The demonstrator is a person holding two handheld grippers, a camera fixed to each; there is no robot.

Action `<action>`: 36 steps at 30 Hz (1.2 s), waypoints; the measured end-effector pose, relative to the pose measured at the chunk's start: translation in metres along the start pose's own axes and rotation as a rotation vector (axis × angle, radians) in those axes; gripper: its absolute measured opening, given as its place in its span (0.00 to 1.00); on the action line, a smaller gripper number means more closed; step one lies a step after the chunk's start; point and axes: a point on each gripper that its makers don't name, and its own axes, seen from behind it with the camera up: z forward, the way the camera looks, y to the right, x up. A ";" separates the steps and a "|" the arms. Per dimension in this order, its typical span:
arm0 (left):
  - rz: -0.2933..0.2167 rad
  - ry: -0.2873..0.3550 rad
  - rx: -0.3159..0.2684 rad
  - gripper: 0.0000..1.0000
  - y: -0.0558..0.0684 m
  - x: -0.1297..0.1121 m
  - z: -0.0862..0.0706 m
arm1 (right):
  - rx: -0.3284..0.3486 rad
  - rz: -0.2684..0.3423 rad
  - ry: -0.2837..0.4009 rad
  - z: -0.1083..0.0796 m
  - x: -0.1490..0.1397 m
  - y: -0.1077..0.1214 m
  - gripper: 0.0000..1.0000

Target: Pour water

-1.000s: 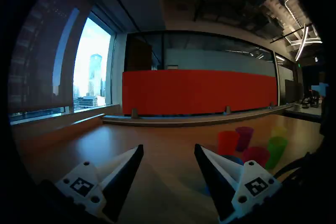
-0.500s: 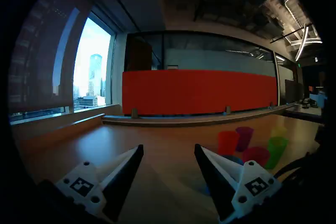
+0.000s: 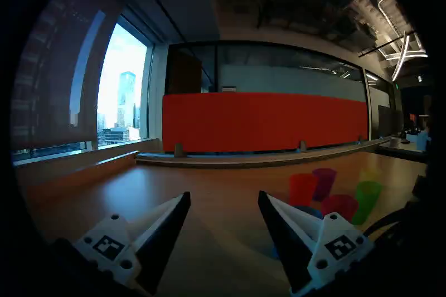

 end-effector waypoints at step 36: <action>0.000 0.000 0.000 0.90 0.000 -0.001 0.000 | -0.011 -0.013 -0.091 0.010 -0.042 -0.003 0.99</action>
